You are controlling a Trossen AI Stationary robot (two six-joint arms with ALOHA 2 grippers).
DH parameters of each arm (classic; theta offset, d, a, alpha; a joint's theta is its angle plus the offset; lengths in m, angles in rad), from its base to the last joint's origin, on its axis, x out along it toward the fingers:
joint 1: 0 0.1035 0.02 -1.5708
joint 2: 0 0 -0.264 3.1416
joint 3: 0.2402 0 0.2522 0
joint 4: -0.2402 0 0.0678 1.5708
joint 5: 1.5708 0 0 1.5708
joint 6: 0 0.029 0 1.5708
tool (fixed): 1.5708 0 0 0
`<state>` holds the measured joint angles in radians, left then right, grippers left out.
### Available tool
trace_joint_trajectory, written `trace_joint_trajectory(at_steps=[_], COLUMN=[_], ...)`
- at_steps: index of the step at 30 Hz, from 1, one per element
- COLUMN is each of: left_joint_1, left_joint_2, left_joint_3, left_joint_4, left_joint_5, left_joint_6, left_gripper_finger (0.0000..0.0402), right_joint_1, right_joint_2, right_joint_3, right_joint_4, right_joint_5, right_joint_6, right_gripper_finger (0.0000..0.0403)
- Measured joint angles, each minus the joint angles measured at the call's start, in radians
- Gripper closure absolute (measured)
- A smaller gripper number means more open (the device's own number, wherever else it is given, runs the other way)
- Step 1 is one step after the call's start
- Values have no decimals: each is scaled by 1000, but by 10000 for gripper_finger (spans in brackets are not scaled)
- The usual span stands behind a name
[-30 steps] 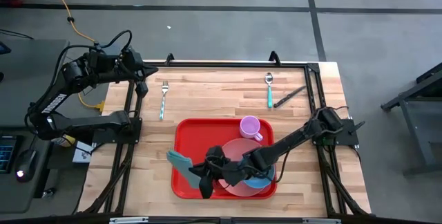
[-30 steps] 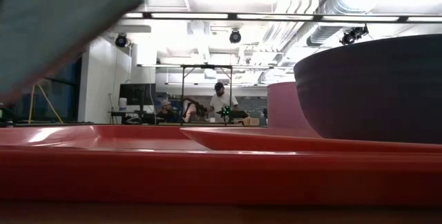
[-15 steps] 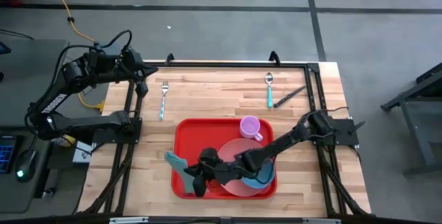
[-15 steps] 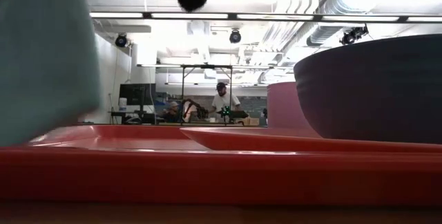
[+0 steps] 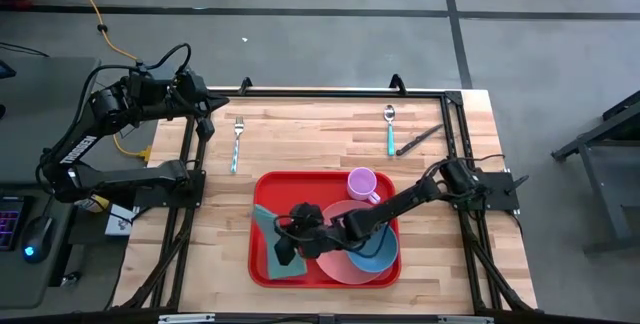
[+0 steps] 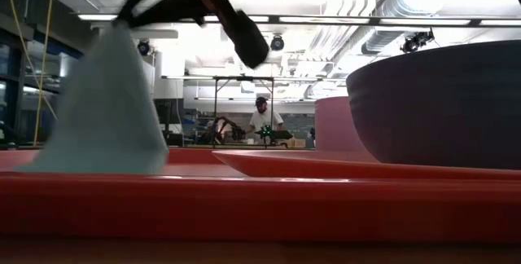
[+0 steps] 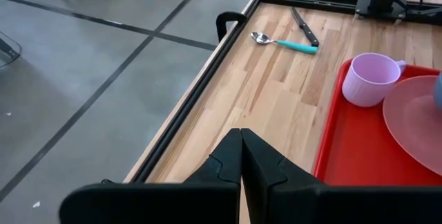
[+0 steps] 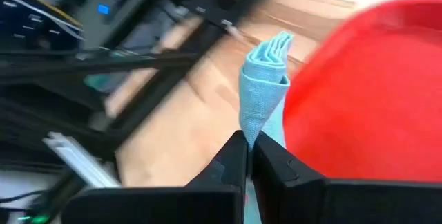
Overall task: Set up tray
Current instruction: Put the blue napkin on the red serving tray to the left side of the pink plate
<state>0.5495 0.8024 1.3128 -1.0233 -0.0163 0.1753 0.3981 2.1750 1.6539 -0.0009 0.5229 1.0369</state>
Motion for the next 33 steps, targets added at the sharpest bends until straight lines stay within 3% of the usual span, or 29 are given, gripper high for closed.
trace_joint_trajectory(at_steps=[33], left_joint_1=[0], left_joint_2=[0], left_joint_3=[0], left_joint_4=[-6], left_joint_5=[7], left_joint_6=[3], left_gripper_finger=[366], right_joint_1=[-110], right_joint_2=[-2], right_joint_3=[0], right_joint_4=[-370], right_joint_5=[-79], right_joint_6=[83], right_gripper_finger=[403])
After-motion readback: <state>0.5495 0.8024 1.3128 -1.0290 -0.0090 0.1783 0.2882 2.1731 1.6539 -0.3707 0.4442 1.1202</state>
